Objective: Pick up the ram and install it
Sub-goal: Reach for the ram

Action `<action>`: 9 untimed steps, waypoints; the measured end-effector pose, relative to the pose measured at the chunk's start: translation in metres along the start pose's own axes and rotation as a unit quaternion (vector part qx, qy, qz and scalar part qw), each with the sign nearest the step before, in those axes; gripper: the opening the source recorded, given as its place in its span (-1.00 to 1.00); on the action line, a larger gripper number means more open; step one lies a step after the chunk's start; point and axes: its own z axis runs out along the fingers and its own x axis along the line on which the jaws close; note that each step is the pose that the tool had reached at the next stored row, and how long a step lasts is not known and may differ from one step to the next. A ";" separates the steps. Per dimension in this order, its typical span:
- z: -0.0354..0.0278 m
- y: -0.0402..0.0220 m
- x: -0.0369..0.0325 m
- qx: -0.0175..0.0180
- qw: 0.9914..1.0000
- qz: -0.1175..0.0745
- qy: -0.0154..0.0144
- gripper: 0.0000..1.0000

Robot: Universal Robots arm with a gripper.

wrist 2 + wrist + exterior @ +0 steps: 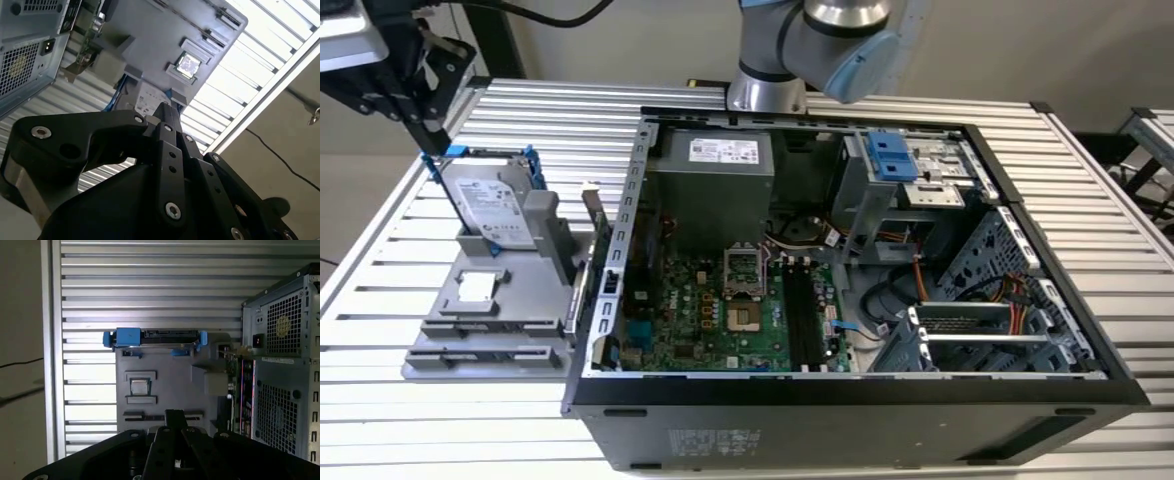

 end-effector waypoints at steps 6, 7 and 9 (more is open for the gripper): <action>-0.0008 -0.0161 -0.0003 0.000 1.000 0.000 0.000 -1.00; -0.0010 -0.0189 -0.0004 0.000 1.000 0.000 0.000 -1.00; -0.0012 -0.0249 -0.0005 0.000 1.000 0.000 0.000 -1.00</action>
